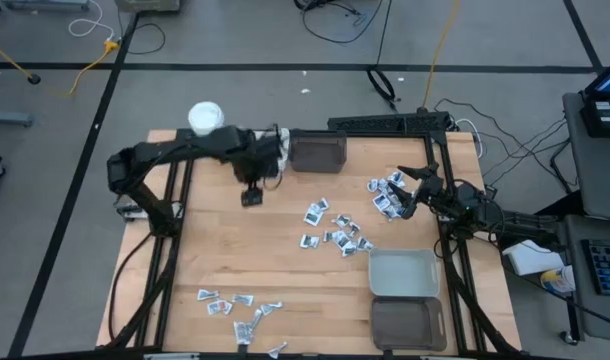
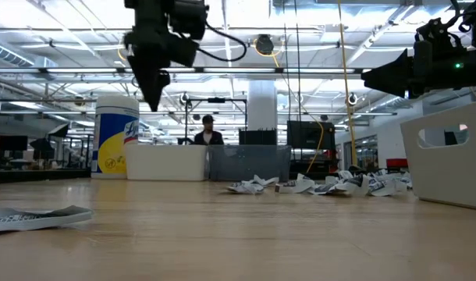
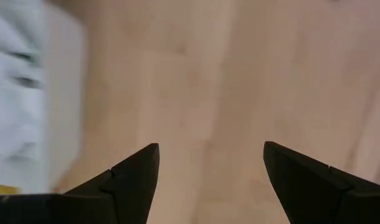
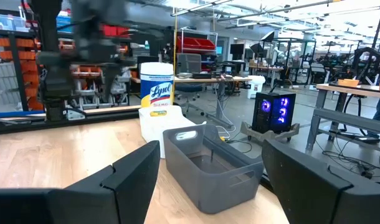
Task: Pick & Place First Aid Supplies
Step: Put the orange ointment pack into the gray bin
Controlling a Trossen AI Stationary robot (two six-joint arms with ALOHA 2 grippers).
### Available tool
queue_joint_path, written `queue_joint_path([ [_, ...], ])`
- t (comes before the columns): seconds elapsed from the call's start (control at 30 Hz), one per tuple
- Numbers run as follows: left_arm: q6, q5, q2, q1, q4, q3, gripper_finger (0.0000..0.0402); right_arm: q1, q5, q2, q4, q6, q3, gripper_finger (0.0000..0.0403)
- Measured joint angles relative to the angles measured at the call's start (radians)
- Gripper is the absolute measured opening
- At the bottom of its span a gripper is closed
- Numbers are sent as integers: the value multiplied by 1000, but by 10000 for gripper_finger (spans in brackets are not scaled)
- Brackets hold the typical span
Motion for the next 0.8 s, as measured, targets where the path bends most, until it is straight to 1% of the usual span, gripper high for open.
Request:
queue_joint_path([
  [0.1,-56,0,-33,-103,0,-44,294,0,0,0,0,0,0,279],
  [0.23,-149,2,-52,-238,1,-70,294,0,0,0,0,0,0,279],
  [0.43,-289,3,-51,-419,10,-72,294,0,0,0,0,0,0,279],
  [0.67,-430,-2,-45,-613,120,-71,294,0,0,0,0,0,0,279],
  [0.8,-542,-1,-23,-708,128,-71,294,0,0,0,0,0,0,279],
])
